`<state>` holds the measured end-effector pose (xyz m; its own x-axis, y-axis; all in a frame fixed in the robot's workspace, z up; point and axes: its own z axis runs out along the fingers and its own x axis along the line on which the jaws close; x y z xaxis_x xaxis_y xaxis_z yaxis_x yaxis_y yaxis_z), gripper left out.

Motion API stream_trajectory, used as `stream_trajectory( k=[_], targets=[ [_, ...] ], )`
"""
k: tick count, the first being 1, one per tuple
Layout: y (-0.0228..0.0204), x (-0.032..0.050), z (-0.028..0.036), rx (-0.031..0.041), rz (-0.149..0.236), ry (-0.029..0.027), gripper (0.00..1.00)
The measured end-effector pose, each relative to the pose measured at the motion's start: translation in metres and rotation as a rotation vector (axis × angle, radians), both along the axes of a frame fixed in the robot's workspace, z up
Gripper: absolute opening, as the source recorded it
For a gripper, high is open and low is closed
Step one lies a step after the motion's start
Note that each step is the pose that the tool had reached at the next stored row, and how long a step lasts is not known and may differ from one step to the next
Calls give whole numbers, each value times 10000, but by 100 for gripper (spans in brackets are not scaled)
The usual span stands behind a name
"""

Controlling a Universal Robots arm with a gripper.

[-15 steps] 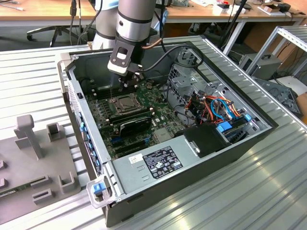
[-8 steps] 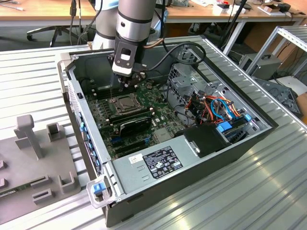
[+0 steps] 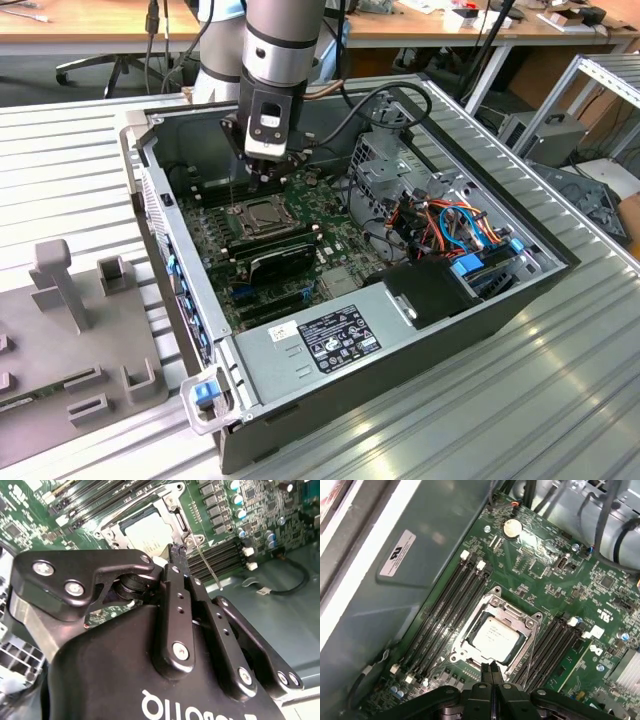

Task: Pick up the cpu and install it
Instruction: 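Install the first cpu locking lever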

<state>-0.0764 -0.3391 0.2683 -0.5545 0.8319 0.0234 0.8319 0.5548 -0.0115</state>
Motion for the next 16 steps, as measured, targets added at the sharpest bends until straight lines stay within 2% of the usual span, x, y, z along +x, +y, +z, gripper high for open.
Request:
stream_trajectory(
  k=[16],
  targets=[
    [0,0,0,-1,2320,0,11]
  ],
)
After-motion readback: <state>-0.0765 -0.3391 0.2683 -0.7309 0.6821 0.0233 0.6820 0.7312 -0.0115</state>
